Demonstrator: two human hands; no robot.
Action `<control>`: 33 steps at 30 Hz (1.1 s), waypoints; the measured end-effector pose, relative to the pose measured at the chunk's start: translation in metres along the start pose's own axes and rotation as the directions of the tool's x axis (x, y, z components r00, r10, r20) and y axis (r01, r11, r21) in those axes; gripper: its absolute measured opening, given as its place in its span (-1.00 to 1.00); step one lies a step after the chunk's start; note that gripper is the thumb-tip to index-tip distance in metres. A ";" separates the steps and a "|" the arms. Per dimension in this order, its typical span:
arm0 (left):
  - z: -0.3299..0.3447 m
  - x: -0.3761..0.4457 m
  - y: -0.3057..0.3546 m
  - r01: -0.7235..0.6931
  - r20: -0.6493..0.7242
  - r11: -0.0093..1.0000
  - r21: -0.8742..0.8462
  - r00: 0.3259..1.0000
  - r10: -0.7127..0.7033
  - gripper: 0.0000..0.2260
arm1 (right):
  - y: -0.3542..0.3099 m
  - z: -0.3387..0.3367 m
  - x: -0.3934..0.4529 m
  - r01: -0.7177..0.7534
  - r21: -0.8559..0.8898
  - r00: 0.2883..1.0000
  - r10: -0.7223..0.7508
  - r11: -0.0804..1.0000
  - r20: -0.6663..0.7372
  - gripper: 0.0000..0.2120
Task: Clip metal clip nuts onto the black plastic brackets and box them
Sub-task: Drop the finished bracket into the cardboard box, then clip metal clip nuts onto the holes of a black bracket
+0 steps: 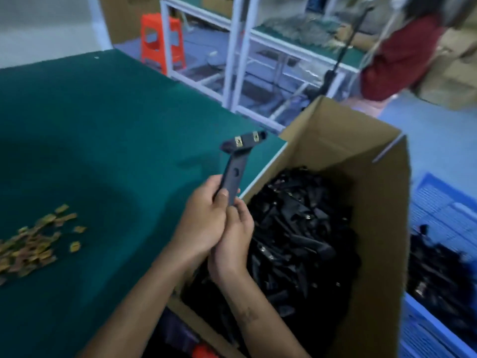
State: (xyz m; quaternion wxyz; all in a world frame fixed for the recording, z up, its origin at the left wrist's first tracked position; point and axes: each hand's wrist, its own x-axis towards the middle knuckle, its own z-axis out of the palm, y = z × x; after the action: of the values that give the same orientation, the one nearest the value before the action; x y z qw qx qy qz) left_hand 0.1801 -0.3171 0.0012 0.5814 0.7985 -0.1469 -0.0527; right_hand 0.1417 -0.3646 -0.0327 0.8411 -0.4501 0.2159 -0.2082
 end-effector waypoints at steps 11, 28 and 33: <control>0.132 -0.044 -0.077 0.205 0.564 0.923 0.326 0.741 -0.364 -0.61 | 0.000 -0.160 0.103 -0.275 0.204 0.753 0.342 0.940 -0.562 -0.83; 0.050 -0.018 -0.008 0.168 0.523 0.984 -0.061 0.845 -0.112 -0.50 | -0.038 -0.117 0.118 -0.090 -0.120 0.880 0.022 0.989 -0.474 -0.87; -0.086 -0.012 0.014 -0.013 0.096 0.933 -0.359 0.994 0.051 -0.67 | -0.076 -0.031 0.098 0.118 -0.452 0.990 -0.141 0.884 -0.018 -0.74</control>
State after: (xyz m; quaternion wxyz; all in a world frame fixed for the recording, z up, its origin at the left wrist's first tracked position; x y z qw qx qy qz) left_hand 0.1883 -0.2387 0.0403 0.7093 0.6732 -0.1777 -0.1103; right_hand 0.1930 -0.4777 -0.0011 0.6926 -0.6404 0.2489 -0.2196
